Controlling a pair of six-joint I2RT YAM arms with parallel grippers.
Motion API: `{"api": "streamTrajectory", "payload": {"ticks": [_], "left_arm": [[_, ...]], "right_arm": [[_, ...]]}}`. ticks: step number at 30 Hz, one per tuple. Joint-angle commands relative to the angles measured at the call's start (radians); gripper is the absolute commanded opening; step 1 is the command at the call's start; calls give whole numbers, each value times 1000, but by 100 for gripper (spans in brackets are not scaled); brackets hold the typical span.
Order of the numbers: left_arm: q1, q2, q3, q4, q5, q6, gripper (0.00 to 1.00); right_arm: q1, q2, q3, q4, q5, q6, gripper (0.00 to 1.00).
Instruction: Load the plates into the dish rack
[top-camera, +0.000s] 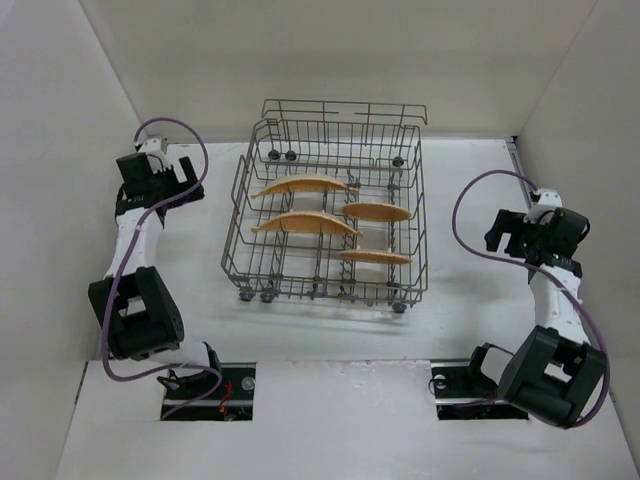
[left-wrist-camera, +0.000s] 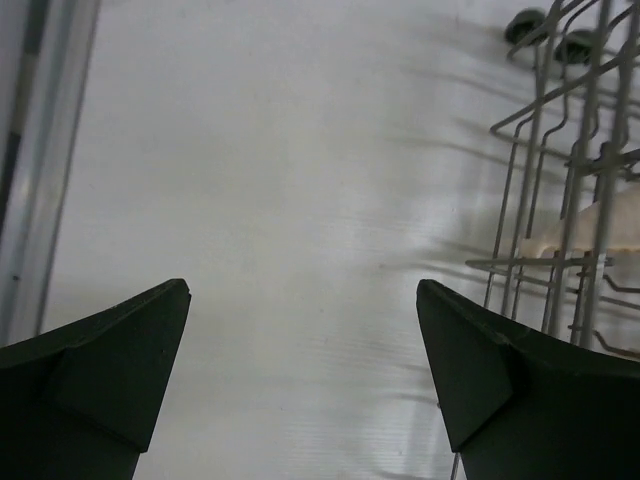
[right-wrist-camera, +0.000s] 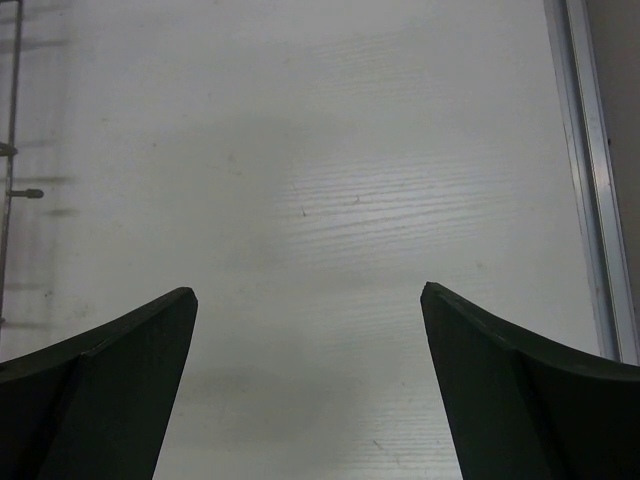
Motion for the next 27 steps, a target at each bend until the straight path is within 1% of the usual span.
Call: {"api": "streamTrajectory", "payload": {"ticks": [1, 7, 16, 21, 27], "left_arm": [[7, 19, -46, 105, 57, -56, 100], [10, 79, -103, 170, 43, -27, 100], [17, 151, -131, 180, 72, 19, 100], [28, 154, -175, 205, 107, 34, 100], [31, 137, -238, 236, 113, 36, 100]], "right_arm": [[15, 60, 75, -3, 89, 17, 100], [33, 145, 125, -43, 177, 31, 100], [33, 143, 118, -40, 203, 39, 100], [35, 157, 130, -48, 207, 40, 100], [35, 162, 135, -49, 203, 47, 100]]}}
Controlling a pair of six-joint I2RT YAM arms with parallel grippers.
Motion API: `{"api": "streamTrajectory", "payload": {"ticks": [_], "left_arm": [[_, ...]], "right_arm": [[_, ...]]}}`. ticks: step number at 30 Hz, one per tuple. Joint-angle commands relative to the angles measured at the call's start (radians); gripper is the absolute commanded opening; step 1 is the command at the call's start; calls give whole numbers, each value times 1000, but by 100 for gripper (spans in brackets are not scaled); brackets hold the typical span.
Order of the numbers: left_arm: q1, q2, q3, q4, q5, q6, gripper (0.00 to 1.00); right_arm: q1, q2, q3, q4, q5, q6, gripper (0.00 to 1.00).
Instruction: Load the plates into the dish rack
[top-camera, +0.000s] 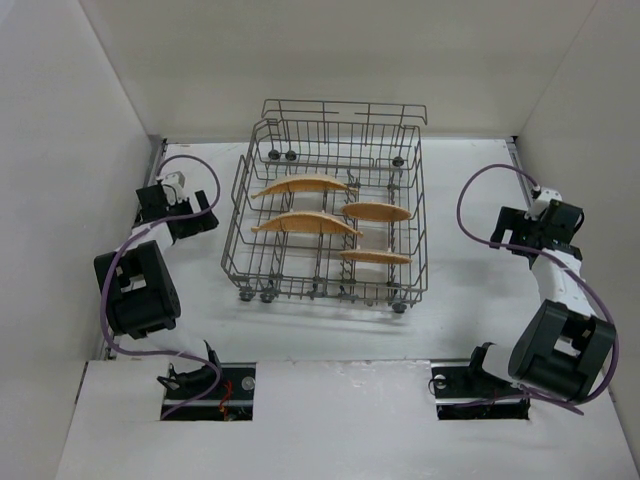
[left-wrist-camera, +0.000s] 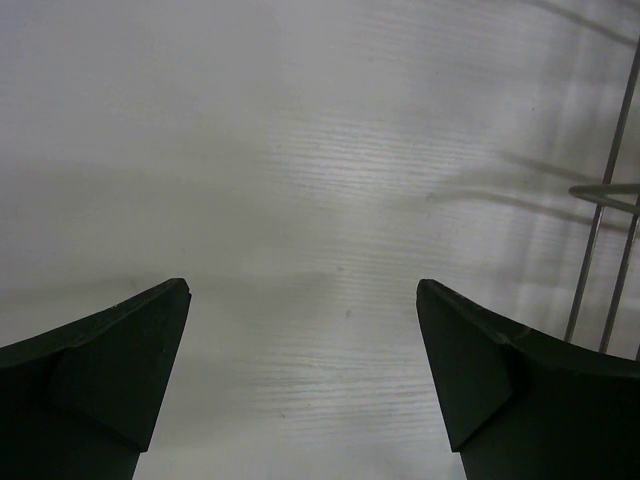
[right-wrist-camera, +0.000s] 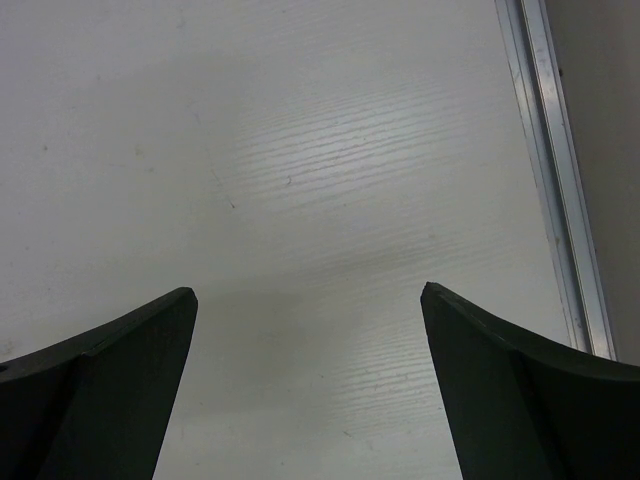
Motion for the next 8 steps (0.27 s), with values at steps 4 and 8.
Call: {"api": "streamTrajectory", "payload": {"ticks": [4, 8], "left_arm": [[2, -33, -26, 52, 29, 14, 100], [-1, -30, -11, 46, 31, 14, 100]], "right_arm": [[9, 9, 50, 3, 1, 20, 100], [9, 7, 55, 2, 1, 20, 100]]}}
